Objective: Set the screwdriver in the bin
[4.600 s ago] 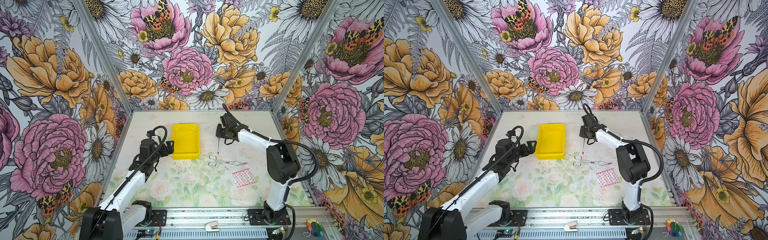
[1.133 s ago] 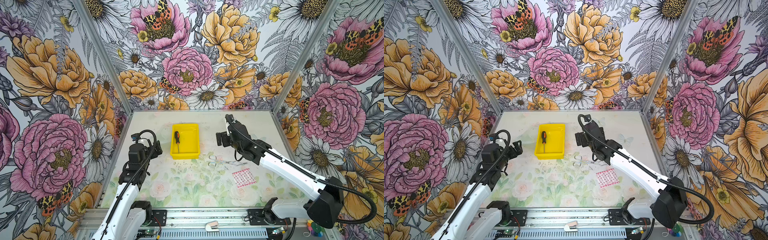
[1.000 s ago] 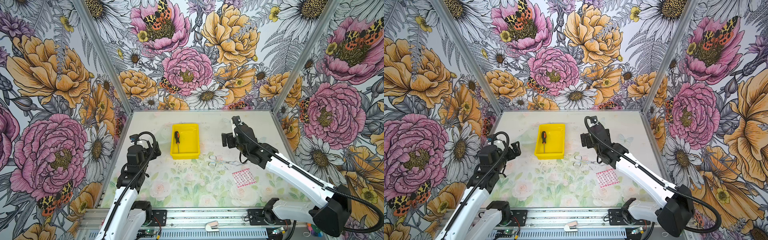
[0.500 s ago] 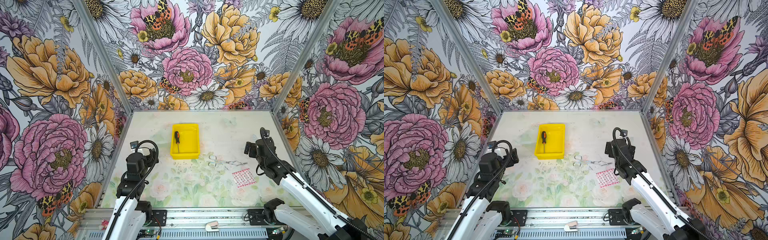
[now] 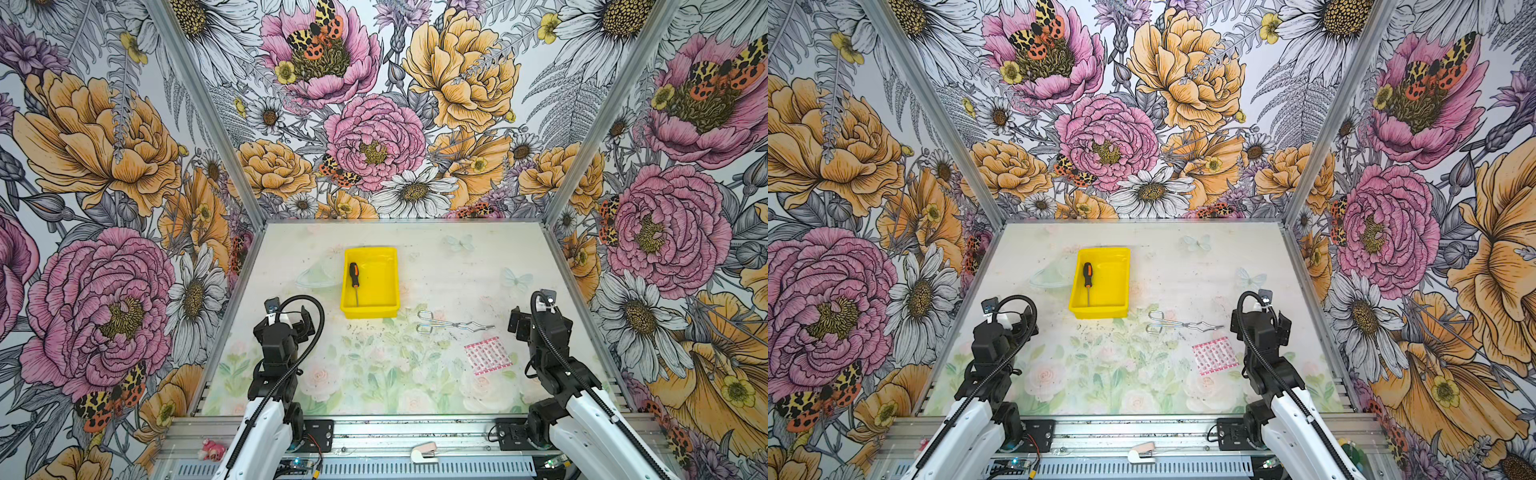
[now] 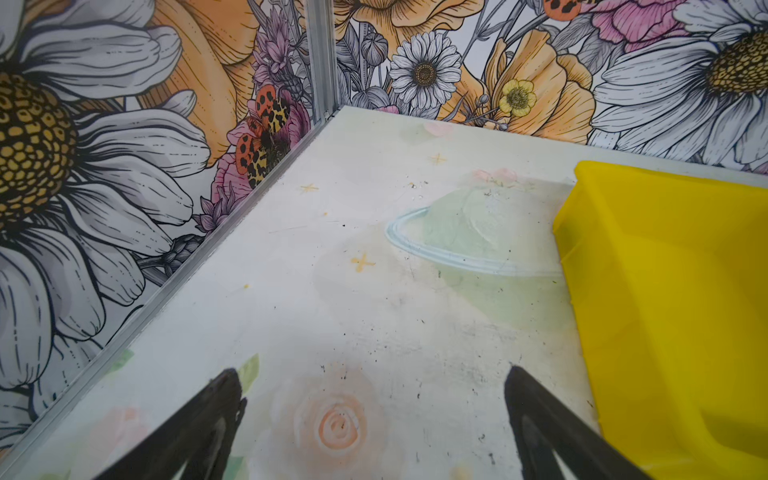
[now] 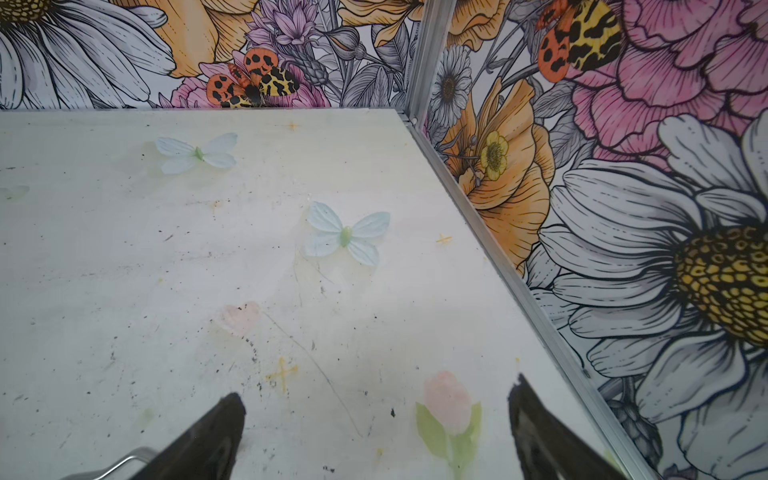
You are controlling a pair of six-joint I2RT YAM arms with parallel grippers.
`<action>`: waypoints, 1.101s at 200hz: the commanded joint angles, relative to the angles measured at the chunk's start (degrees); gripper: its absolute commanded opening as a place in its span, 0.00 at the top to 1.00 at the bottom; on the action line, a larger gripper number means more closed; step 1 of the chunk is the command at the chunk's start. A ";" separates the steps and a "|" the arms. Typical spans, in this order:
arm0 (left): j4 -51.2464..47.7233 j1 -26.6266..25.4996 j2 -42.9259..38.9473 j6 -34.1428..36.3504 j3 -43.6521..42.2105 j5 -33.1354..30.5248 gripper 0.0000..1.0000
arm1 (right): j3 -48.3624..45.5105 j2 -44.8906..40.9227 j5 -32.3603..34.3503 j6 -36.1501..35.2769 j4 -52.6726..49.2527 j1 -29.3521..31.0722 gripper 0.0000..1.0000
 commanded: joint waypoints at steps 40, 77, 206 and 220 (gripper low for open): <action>7.72 0.90 8.93 5.04 4.08 7.93 0.01 | -4.19 7.47 -5.74 -2.47 14.99 -5.23 0.00; 9.04 2.16 13.12 5.28 5.54 9.11 0.01 | -3.75 12.18 -13.20 -5.65 19.99 -6.78 0.00; 21.90 2.80 30.61 5.67 11.02 17.21 0.01 | 2.65 32.35 -23.07 -6.70 34.23 -13.44 0.01; 23.38 2.84 34.19 5.66 12.81 18.86 0.02 | 3.09 33.49 -22.44 -6.36 35.07 -13.44 0.01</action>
